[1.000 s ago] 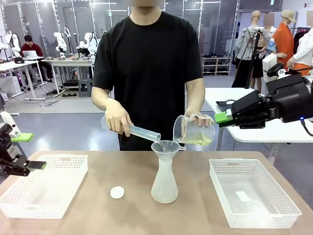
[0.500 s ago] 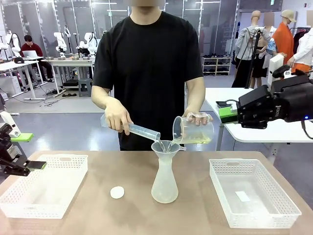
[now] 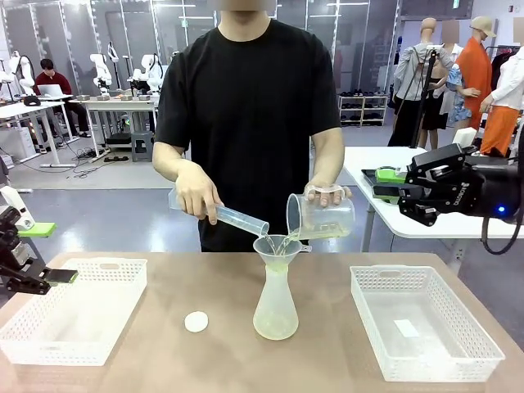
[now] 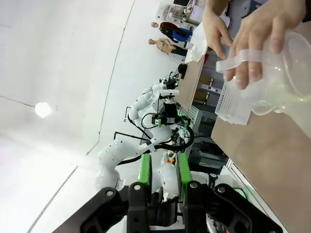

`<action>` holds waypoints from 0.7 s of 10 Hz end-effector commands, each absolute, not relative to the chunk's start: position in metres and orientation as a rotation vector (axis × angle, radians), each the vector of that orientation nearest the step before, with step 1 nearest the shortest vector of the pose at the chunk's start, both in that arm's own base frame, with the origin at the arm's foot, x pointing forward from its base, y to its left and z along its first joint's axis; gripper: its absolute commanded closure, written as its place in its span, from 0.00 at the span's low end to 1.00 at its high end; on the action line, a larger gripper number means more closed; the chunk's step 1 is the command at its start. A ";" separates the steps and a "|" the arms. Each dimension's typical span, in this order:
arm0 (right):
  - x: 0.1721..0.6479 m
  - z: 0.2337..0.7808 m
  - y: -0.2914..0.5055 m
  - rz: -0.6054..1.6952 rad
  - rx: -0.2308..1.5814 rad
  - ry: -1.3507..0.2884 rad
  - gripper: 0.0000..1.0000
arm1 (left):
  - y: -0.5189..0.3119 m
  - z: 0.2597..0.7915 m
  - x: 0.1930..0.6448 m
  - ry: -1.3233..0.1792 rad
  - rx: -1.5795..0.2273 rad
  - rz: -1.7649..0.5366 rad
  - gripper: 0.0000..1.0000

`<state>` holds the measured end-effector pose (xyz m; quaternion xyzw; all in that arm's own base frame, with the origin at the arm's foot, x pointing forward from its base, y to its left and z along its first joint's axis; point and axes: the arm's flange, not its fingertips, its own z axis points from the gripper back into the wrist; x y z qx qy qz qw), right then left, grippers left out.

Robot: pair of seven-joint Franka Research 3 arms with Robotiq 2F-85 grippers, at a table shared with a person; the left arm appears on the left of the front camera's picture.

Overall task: Prepare the solutions needed for the experiment.
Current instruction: Once the solution is in the Big flask , pick up the Plastic Funnel and place it back into the right Organizing basket.

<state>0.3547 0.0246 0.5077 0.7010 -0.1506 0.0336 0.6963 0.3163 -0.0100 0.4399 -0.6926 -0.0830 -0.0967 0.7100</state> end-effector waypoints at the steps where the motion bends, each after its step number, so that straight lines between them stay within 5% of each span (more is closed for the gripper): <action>1: 0.363 0.507 0.027 0.077 1.546 -0.334 0.71 | -0.010 0.442 0.315 -0.188 -1.542 -0.220 0.00; 5: 0.374 0.495 0.026 0.062 1.526 -0.274 0.71 | -0.010 0.442 0.315 -0.188 -1.542 -0.220 0.00; 6: 0.376 0.493 0.026 0.056 1.530 -0.249 0.53 | -0.010 0.442 0.315 -0.188 -1.542 -0.220 0.00; 7: 0.377 0.493 0.027 0.068 1.535 -0.231 0.51 | -0.010 0.442 0.315 -0.188 -1.542 -0.220 0.00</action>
